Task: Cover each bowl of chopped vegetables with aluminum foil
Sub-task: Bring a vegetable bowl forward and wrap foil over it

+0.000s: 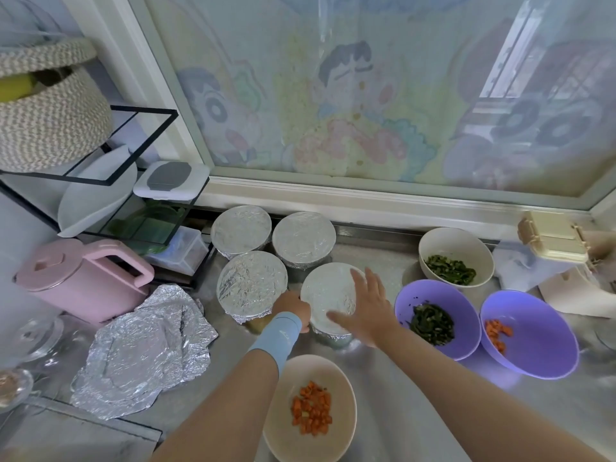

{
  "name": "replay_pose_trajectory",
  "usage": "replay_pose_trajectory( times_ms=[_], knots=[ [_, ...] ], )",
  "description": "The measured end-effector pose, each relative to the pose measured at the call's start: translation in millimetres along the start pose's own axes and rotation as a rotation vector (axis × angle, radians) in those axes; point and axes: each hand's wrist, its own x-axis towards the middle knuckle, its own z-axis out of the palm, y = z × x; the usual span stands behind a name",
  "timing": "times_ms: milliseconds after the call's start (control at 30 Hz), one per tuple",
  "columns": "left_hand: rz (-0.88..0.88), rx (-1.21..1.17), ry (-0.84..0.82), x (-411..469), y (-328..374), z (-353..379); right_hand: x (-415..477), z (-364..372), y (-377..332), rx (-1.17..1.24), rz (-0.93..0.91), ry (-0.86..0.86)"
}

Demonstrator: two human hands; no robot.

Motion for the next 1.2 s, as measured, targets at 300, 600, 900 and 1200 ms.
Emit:
replay_pose_trajectory(
  times_ms=[300,600,900,1200],
  knots=[
    [0.033,-0.351,-0.119,-9,29,22,61,-43,12,0.219,0.228,0.052],
    [0.301,0.386,0.100,-6,51,30,42,-42,26,-0.361,-0.146,0.028],
    [0.661,0.667,0.088,5,49,41,36,-24,29,-0.473,-0.087,0.110],
    [0.788,0.700,0.188,26,85,54,78,-45,47,-0.357,-0.050,0.135]
  ],
)
